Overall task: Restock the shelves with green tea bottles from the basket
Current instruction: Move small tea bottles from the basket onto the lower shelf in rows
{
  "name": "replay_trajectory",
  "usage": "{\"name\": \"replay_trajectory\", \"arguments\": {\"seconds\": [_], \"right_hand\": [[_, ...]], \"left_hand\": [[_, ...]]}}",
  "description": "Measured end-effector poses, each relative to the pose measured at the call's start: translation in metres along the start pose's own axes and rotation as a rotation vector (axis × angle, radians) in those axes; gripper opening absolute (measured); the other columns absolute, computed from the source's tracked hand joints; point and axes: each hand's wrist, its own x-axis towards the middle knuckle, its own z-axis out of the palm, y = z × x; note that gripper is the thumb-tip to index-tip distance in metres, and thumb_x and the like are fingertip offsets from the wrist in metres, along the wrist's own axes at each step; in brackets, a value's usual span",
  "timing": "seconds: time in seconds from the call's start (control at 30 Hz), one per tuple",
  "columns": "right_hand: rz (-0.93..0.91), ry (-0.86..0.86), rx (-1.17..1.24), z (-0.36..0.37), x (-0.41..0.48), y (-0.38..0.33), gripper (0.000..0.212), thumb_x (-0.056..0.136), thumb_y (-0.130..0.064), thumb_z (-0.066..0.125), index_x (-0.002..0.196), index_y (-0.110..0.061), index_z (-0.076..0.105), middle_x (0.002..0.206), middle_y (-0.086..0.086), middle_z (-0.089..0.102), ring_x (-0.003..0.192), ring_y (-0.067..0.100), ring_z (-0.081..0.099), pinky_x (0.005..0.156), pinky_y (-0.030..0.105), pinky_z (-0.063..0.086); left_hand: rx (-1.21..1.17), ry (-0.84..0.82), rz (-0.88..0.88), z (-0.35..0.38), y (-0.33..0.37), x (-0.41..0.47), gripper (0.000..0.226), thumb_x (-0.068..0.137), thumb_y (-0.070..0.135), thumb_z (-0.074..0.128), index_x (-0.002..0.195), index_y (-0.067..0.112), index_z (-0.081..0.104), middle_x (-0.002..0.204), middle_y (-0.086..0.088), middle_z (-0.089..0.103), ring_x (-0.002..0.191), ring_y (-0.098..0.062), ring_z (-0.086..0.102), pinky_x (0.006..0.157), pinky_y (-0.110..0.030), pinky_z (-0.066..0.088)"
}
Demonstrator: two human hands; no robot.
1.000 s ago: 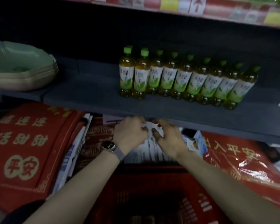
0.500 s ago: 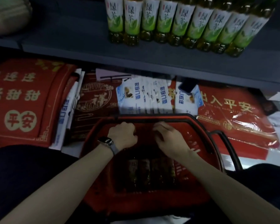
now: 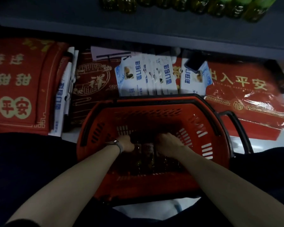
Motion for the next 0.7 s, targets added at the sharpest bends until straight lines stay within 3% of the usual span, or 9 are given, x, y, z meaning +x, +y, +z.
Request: {"name": "replay_trajectory", "arguments": {"seconds": [0.07, 0.17, 0.3, 0.37, 0.43, 0.47, 0.53, 0.63, 0.7], "right_hand": [[0.087, -0.023, 0.110, 0.014, 0.011, 0.001, 0.059, 0.074, -0.057, 0.043, 0.103, -0.017, 0.076, 0.110, 0.013, 0.077, 0.111, 0.034, 0.072, 0.101, 0.047, 0.056], [0.202, -0.096, 0.264, 0.040, 0.033, 0.006, 0.051, 0.097, -0.051, 0.059, 0.126, -0.013, 0.073, 0.125, 0.015, 0.073, 0.122, 0.033, 0.067, 0.100, 0.033, 0.053], [0.271, -0.170, 0.364, 0.079, 0.056, 0.019, 0.057, 0.095, -0.042, 0.073, 0.144, -0.014, 0.063, 0.144, 0.010, 0.064, 0.135, 0.028, 0.059, 0.113, 0.034, 0.047], [0.254, -0.192, 0.365, 0.089, 0.063, 0.018, 0.059, 0.100, -0.035, 0.068, 0.152, -0.009, 0.053, 0.153, 0.009, 0.054, 0.144, 0.028, 0.050, 0.121, 0.036, 0.040], [0.367, -0.163, 0.773, 0.105, 0.078, 0.016, 0.051, 0.107, -0.027, 0.057, 0.153, -0.007, 0.048, 0.154, 0.008, 0.051, 0.143, 0.025, 0.049, 0.118, 0.035, 0.042], [0.375, -0.164, 0.738, 0.106, 0.084, 0.013, 0.049, 0.105, -0.027, 0.059, 0.150, -0.008, 0.053, 0.148, 0.007, 0.056, 0.138, 0.023, 0.054, 0.111, 0.033, 0.046], [0.268, -0.196, 0.343, 0.108, 0.084, 0.011, 0.052, 0.097, -0.040, 0.069, 0.140, -0.010, 0.064, 0.138, 0.008, 0.065, 0.128, 0.024, 0.063, 0.103, 0.032, 0.053], [0.306, -0.185, 0.324, 0.102, 0.082, -0.001, 0.064, 0.096, -0.054, 0.068, 0.144, -0.013, 0.061, 0.141, 0.009, 0.063, 0.132, 0.026, 0.061, 0.102, 0.029, 0.053], [0.274, -0.170, 0.290, 0.103, 0.085, -0.003, 0.060, 0.102, -0.046, 0.065, 0.150, -0.011, 0.053, 0.148, 0.009, 0.056, 0.140, 0.026, 0.055, 0.106, 0.029, 0.047]], "left_hand": [[-0.123, -0.030, -0.045, 0.013, -0.007, 0.015, 0.050, 0.095, 0.046, 0.065, 0.127, 0.008, 0.069, 0.125, -0.008, 0.069, 0.112, -0.029, 0.069, 0.085, -0.030, 0.055], [-0.292, -0.071, -0.129, 0.030, -0.018, 0.030, 0.064, 0.081, 0.052, 0.070, 0.131, 0.011, 0.066, 0.126, -0.010, 0.068, 0.112, -0.029, 0.068, 0.082, -0.033, 0.058], [-0.655, -0.178, -0.270, 0.047, -0.022, 0.046, 0.067, 0.088, 0.028, 0.081, 0.147, 0.016, 0.051, 0.149, -0.009, 0.055, 0.133, -0.029, 0.055, 0.076, -0.038, 0.057], [-0.778, -0.186, -0.291, 0.053, -0.022, 0.057, 0.069, 0.088, 0.026, 0.083, 0.148, 0.015, 0.050, 0.149, -0.010, 0.056, 0.134, -0.030, 0.054, 0.090, -0.044, 0.057], [-0.885, -0.184, -0.308, 0.056, -0.016, 0.063, 0.084, 0.091, 0.026, 0.081, 0.159, 0.015, 0.034, 0.159, -0.013, 0.045, 0.145, -0.033, 0.044, 0.107, -0.046, 0.047], [-0.955, -0.185, -0.317, 0.060, -0.016, 0.069, 0.092, 0.093, 0.028, 0.079, 0.165, 0.015, 0.023, 0.165, -0.014, 0.035, 0.151, -0.034, 0.037, 0.113, -0.046, 0.042], [-1.031, -0.169, -0.331, 0.066, -0.014, 0.073, 0.091, 0.099, 0.032, 0.071, 0.167, 0.015, 0.013, 0.169, -0.016, 0.025, 0.154, -0.035, 0.030, 0.121, -0.046, 0.036], [-0.948, -0.102, -0.289, 0.082, -0.015, 0.080, 0.072, 0.100, 0.030, 0.069, 0.159, 0.013, 0.032, 0.159, -0.007, 0.040, 0.145, -0.031, 0.044, 0.119, -0.047, 0.041], [-0.892, -0.063, -0.290, 0.093, -0.019, 0.088, 0.061, 0.100, 0.028, 0.067, 0.153, 0.010, 0.042, 0.152, -0.006, 0.048, 0.139, -0.032, 0.051, 0.116, -0.045, 0.045]]}}
